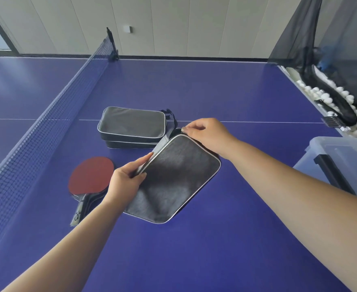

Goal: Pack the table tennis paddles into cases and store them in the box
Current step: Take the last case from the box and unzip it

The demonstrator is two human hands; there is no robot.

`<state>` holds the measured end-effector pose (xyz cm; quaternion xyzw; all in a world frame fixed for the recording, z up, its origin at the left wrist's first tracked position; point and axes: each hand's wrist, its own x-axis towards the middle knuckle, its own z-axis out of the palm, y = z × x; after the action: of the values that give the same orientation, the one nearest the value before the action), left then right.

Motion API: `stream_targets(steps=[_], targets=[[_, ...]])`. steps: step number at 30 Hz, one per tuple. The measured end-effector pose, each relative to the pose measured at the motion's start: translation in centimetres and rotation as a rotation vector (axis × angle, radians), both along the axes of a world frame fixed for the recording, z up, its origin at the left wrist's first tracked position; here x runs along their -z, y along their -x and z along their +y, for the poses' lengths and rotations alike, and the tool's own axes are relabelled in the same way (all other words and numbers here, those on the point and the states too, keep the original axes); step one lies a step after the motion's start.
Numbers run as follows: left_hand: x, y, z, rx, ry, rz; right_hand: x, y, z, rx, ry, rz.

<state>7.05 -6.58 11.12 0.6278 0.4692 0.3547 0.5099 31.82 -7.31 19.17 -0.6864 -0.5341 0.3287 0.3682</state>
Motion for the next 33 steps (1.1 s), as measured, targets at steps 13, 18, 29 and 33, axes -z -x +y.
stream_targets(steps=[13, 18, 29, 33], targets=[[0.5, 5.2, 4.9, 0.090, 0.009, 0.044, 1.2, 5.4, 3.3, 0.105, -0.133, -0.096], [0.8, 5.1, 4.8, 0.064, 0.044, 0.001, 1.4, 4.3, 2.5, -0.001, -0.190, -0.295], [-0.8, 4.9, 4.9, -0.131, 0.199, -0.222, 2.8, -0.2, 1.0, 0.079, -0.274, -0.421], [-0.6, 4.1, 4.7, -0.157, 0.257, -0.260, 3.5, -1.2, 0.1, 0.094, -0.282, -0.448]])
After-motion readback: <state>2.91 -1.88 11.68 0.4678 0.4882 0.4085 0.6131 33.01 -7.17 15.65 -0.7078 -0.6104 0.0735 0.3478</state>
